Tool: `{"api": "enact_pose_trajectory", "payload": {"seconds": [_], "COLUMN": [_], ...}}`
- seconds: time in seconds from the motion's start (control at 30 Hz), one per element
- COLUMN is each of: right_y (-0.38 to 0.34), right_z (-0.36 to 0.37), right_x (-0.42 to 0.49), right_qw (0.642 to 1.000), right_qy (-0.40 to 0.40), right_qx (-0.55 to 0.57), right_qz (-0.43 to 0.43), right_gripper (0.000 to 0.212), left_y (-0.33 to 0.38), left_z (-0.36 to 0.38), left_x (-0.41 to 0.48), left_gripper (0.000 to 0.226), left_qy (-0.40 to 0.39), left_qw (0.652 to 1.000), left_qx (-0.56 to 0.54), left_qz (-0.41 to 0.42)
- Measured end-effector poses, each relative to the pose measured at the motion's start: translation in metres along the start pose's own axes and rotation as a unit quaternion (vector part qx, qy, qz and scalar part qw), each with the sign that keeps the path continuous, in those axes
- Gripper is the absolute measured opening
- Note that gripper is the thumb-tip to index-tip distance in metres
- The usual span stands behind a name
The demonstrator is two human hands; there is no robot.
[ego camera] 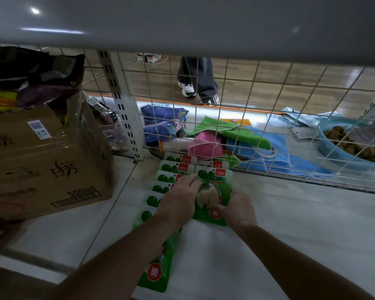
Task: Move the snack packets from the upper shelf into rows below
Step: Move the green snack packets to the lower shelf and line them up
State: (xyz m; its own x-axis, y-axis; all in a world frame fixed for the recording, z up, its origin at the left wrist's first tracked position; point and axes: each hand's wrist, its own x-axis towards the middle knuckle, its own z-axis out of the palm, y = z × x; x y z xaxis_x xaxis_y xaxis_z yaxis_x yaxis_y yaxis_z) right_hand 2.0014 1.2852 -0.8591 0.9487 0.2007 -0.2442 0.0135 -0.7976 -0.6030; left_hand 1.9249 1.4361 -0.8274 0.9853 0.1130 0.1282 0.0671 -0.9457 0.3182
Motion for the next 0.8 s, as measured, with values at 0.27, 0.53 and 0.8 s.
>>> {"api": "enact_pose_trajectory", "payload": {"seconds": [0.27, 0.53, 0.8], "right_y": [0.006, 0.008, 0.006], "right_z": [0.003, 0.004, -0.012], "right_x": [0.003, 0.002, -0.005], "right_qw": [0.999, 1.0, 0.999], "right_qy": [-0.034, -0.023, -0.006], "right_qx": [-0.011, 0.0, -0.048], "right_qz": [0.013, 0.013, 0.001], "right_gripper": [0.039, 0.042, 0.035], "left_y": [-0.004, -0.005, 0.001], "left_z": [0.007, 0.01, 0.006], "left_x": [0.001, 0.003, 0.002], "left_gripper": [0.054, 0.052, 0.047], "left_qy": [-0.012, -0.016, -0.016], "left_qw": [1.0, 1.0, 1.0], "left_qx": [0.013, 0.006, 0.014], "left_qz": [0.004, -0.003, 0.004]}}
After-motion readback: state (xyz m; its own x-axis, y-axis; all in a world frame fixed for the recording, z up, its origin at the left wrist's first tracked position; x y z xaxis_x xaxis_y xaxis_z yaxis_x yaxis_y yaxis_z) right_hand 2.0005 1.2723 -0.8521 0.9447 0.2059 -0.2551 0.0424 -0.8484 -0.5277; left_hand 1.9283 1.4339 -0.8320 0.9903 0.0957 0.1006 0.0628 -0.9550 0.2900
